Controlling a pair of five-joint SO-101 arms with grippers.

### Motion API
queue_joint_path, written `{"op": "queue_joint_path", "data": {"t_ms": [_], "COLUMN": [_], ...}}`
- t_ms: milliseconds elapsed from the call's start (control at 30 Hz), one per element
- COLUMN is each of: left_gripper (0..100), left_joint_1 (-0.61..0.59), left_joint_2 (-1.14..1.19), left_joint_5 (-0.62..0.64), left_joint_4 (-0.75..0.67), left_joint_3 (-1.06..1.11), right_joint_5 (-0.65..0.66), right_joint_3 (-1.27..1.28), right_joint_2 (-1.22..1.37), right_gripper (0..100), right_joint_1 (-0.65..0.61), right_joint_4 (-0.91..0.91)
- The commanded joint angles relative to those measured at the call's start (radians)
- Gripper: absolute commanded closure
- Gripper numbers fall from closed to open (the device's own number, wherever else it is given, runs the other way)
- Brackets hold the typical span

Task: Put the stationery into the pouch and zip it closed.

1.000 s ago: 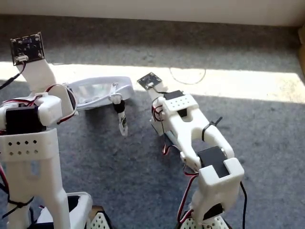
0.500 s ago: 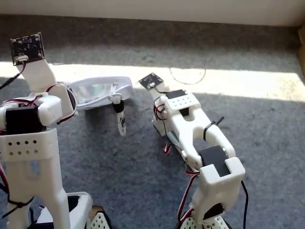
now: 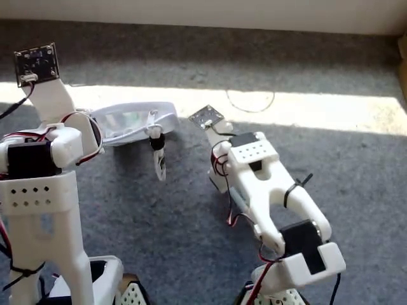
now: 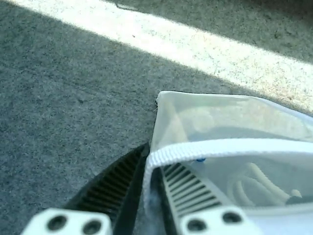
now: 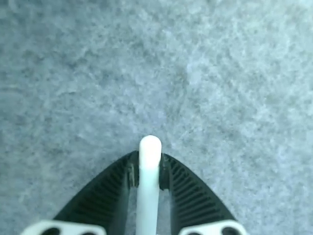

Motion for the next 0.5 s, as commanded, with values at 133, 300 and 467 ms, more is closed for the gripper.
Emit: {"op": "queue_joint_path", "data": {"t_ms": [133,300,467], "left_gripper": [97,97,97], "left_joint_1": [-0.016,-0.016,-0.016], "left_joint_2": [0.001,0.001,0.001], "left_joint_5": [0.002,0.002,0.002], "left_joint_4": [-0.015,-0.015,-0.015], "left_joint_3": [0.008,0.008,0.008], "right_joint_5": [0.009,-0.025,-0.044], "right_joint_3": [0.074,0.122,0.127], "right_joint_2": [-0.252,-0.358,-0.456], "right_gripper": [99.5,99.5,99.5], "right_joint_1": [-0.019,-0.019,-0.019], "right_joint_4": [-0.022,-0.024,-0.019]}}
